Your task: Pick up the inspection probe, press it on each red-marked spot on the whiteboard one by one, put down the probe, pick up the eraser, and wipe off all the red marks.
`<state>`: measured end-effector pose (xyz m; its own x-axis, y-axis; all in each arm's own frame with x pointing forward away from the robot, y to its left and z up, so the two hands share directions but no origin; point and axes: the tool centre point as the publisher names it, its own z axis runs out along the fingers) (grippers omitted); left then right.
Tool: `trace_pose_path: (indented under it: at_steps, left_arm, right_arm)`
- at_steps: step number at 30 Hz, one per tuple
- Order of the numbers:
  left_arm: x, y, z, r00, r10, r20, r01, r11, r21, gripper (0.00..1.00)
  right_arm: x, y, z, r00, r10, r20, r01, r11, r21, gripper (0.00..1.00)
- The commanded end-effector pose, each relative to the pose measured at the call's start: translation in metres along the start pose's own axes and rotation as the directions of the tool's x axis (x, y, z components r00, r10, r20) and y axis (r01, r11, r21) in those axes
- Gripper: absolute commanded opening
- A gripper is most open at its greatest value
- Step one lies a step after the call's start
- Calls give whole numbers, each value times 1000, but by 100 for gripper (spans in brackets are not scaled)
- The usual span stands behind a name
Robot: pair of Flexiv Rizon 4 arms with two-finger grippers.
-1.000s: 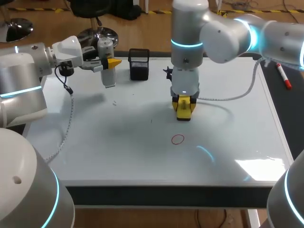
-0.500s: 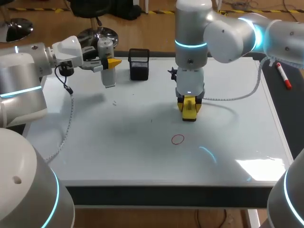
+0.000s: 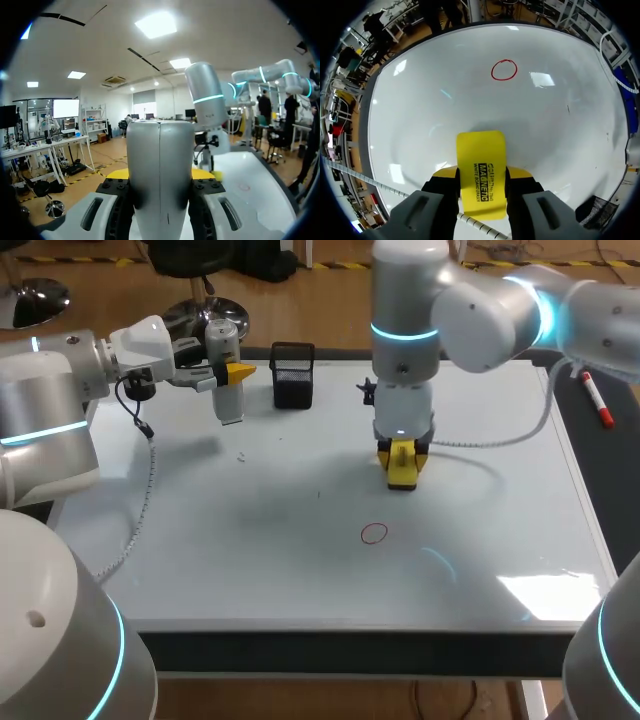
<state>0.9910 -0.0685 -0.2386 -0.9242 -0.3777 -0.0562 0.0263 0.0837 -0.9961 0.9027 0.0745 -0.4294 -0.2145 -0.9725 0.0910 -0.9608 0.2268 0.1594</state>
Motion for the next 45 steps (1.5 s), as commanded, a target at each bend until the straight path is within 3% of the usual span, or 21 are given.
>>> trace_pose_path:
  at_steps: [1,13,28,45]
  left_arm:
    - [0,-1,0,1000,1,2,-1,1000,1,0]
    - [0,-1,0,1000,1,2,-1,1000,1,0]
    - [0,-1,0,1000,1,2,-1,1000,1,0]
    - [0,-1,0,1000,1,2,-1,1000,1,0]
  right_arm:
    - [12,-6,-13,1000,5,3,-6,1000,25,0]
    - [32,-46,-52,999,54,6,-54,995,88,0]
    - [80,-117,-94,988,152,5,-151,976,155,0]
    - [129,-143,-87,960,279,28,-280,952,122,0]
